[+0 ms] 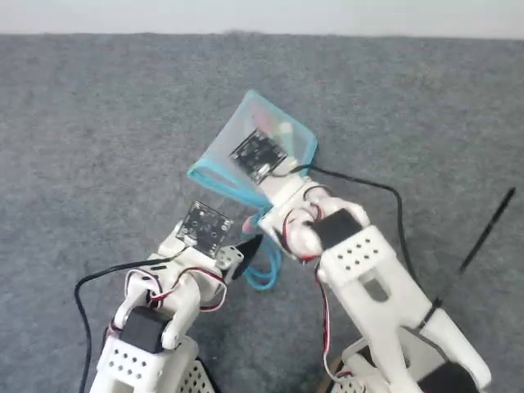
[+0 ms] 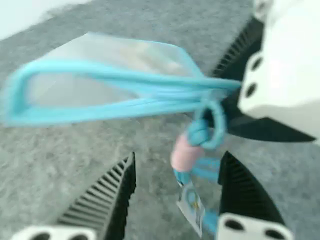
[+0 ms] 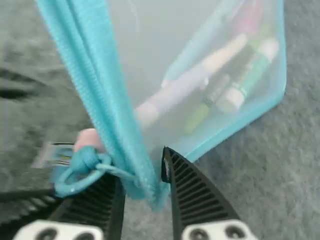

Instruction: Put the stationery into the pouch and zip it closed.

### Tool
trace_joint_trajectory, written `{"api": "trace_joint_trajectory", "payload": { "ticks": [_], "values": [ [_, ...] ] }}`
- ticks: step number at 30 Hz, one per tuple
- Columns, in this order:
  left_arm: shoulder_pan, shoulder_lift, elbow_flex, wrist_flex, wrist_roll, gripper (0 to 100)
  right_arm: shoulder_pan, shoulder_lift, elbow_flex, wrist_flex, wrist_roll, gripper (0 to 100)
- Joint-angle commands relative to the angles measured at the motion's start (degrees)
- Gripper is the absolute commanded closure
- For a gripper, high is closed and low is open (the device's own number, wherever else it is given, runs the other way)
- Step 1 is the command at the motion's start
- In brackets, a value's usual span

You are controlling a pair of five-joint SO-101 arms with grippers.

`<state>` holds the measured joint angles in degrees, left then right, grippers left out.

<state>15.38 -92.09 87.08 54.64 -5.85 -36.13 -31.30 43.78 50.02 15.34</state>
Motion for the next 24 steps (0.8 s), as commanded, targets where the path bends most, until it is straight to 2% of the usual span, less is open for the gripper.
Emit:
{"api": "trace_joint_trajectory", "payload": {
  "ticks": [1,6,14,19,24],
  "values": [
    [1.58,0.44,0.13,-1.05,-0.62,75,-2.51,-4.53,2.2,-1.63,-1.05,99.2],
    [1.49,0.44,3.56,-5.54,-0.62,77,-2.51,-7.34,4.4,-2.15,-1.05,99.2],
    [1.49,0.35,3.47,-5.89,-0.79,100,-1.71,-7.6,7.65,-2.68,1.76,99.2],
    [0.97,0.35,3.47,-5.89,-2.11,99,3.82,-7.6,10.81,-7.69,2.02,99.2],
    [-7.03,0.35,2.42,-7.03,-2.02,99,9.89,-7.52,12.4,-10.42,2.11,99.2]
  ]
}}
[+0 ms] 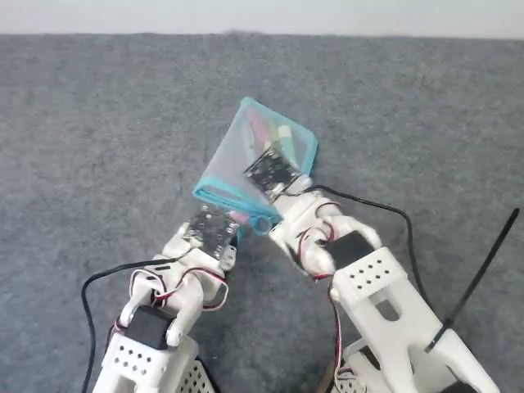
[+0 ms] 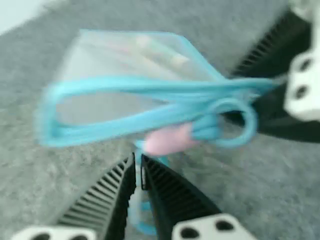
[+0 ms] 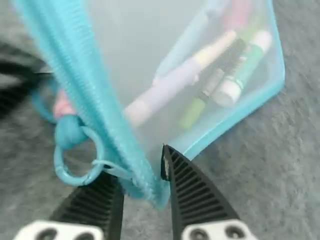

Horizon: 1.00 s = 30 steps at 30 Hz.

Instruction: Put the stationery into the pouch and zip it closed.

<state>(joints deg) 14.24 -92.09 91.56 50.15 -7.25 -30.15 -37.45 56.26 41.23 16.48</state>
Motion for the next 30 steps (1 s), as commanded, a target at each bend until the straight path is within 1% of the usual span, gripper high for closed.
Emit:
{"api": "trace_joint_trajectory", "payload": {
  "ticks": [1,4,6,8,11,12,15,18,21,25,30],
  "values": [
    [-7.82,0.35,-2.59,-2.29,-0.62,99,4.44,-1.36,-0.09,-1.63,0.97,99.2],
    [-12.92,0.35,-3.56,-2.2,-0.53,99,4.7,-1.36,-0.09,-1.54,0.97,99.2],
    [-13.98,0.35,-3.47,-2.2,-0.7,99,4.44,-1.36,-0.09,-1.45,0.97,99.2],
    [-12.31,0.35,-2.77,-2.2,-1.05,99,4.44,-1.36,-0.09,-1.63,0.97,99.2],
    [-6.33,0.35,-2.42,0.09,-5.54,96,4.44,-1.54,-0.09,-1.63,0.88,99.2],
    [-4.04,0.35,-2.42,1.14,-5.98,94,4.35,-1.98,0.0,-1.54,0.53,99.2],
    [0.44,0.35,-2.42,2.73,-3.69,83,3.38,-3.03,0.88,-2.07,0.44,99.2],
    [0.79,0.35,-2.15,2.73,-3.16,75,0.66,-6.55,4.31,-4.62,0.44,99.2],
    [1.14,0.35,-2.15,2.9,-3.08,71,-0.84,-10.77,7.21,-5.67,0.53,99.2],
    [1.23,0.35,-2.15,2.11,-3.08,70,-1.36,-15.69,9.05,-4.09,0.53,99.2],
    [0.79,0.35,-2.07,-0.44,-2.99,70,-6.9,-20.7,9.32,1.54,0.79,99.2]
  ]
}}
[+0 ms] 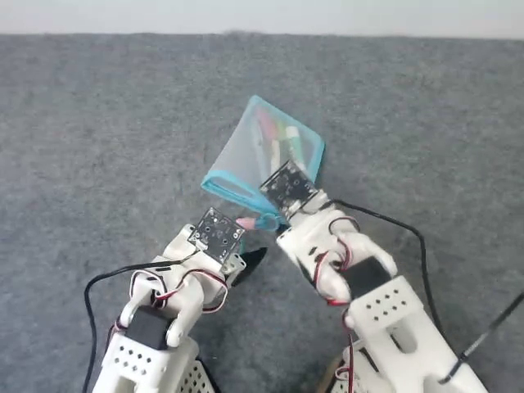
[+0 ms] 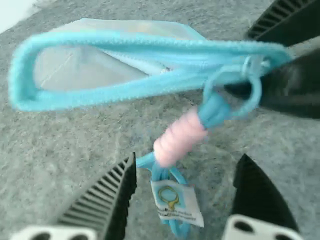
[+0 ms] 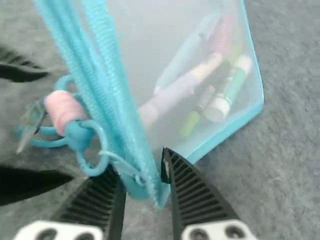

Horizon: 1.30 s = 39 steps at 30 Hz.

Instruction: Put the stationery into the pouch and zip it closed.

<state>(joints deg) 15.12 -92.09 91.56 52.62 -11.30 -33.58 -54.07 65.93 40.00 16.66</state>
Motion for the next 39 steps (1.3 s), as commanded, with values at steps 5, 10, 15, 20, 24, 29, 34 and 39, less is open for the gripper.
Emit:
{"api": "trace_joint_trajectory", "payload": {
  "ticks": [5,10,15,20,24,29,34,39],
  "values": [
    [0.35,0.35,-0.04,-6.51,1.05,70,-5.76,-5.49,-0.26,4.26,0.7,99.2],
    [0.35,0.35,1.89,-9.93,1.05,85,-5.76,-4.97,0.35,3.3,0.7,99.2],
    [-0.09,0.35,1.8,-9.93,1.05,98,-5.58,-4.97,0.35,3.12,0.79,99.2],
    [-0.7,0.35,1.63,-9.85,1.14,99,-1.1,-4.88,0.35,2.77,0.79,99.2],
    [-6.07,0.35,0.22,-9.93,5.8,99,2.07,-4.88,0.35,2.68,0.79,99.2],
    [-13.01,0.35,-1.27,-9.93,8.44,99,2.42,-4.88,1.41,1.01,0.88,99.2],
    [-13.36,0.35,-1.01,-9.85,8.35,99,2.42,-4.88,2.37,-0.48,0.97,99.2],
    [-16.09,0.35,-1.19,-10.11,8.35,99,4.62,-4.88,2.37,-0.4,3.52,99.2]
  ]
}}
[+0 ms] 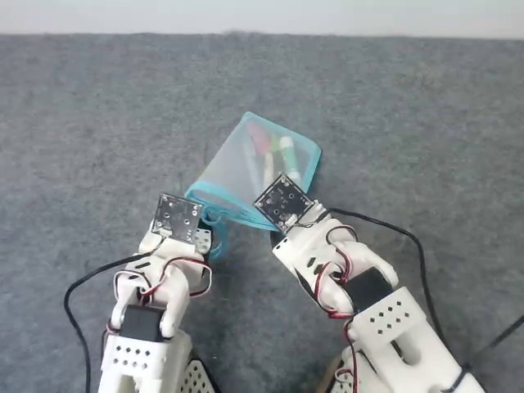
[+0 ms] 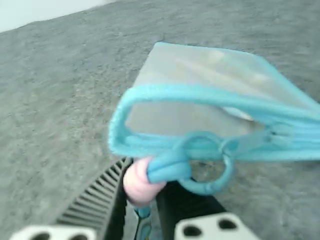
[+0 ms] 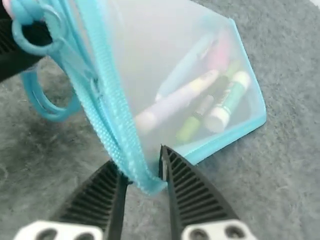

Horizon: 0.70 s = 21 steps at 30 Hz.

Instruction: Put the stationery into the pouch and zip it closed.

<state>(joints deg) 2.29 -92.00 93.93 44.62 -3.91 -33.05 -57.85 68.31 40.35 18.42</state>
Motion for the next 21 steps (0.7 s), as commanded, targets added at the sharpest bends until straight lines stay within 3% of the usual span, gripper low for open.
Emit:
{"api": "trace_joint_trajectory", "payload": {
  "ticks": [1,8,15,21],
  "values": [
    [-4.48,0.26,-3.56,-2.11,0.97,99,5.67,-1.1,0.0,-1.01,1.93,99.2],
    [-6.51,0.26,-3.56,-2.2,1.05,99,15.08,0.75,-0.09,-3.3,4.13,99.2],
    [-6.51,0.26,-3.38,-2.02,1.05,99,23.25,14.46,-3.6,-9.63,4.13,99.2],
    [-4.75,0.35,-2.51,-1.93,0.79,99,23.69,23.16,-7.47,-9.54,3.96,99.2]
  ]
}}
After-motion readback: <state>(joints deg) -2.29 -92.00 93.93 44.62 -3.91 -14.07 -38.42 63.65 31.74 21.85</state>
